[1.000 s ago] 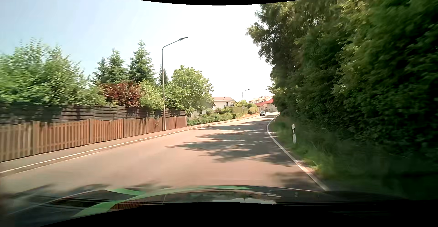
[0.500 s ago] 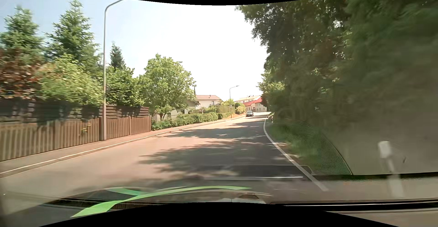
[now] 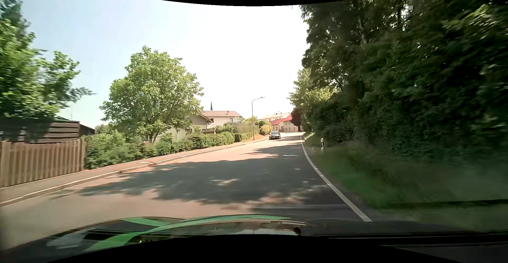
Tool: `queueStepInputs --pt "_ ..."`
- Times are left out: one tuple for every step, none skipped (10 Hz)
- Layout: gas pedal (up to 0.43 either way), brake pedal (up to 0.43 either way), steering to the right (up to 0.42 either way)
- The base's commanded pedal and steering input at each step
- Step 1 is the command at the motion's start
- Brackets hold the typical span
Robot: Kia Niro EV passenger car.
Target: Follow the waypoints while adhering to traffic rules and regulations
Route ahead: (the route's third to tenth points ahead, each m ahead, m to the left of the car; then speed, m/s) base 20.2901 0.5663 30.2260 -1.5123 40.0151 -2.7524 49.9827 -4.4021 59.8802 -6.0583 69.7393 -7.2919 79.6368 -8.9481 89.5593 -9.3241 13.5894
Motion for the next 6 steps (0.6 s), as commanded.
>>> queueStepInputs --pt "0.220 0.000 0.030" --pt "0.209 0.000 0.030" --pt "0.209 0.000 0.030" --pt "0.209 0.000 0.030" --pt "0.197 0.000 0.030" --pt "0.189 0.000 0.030"
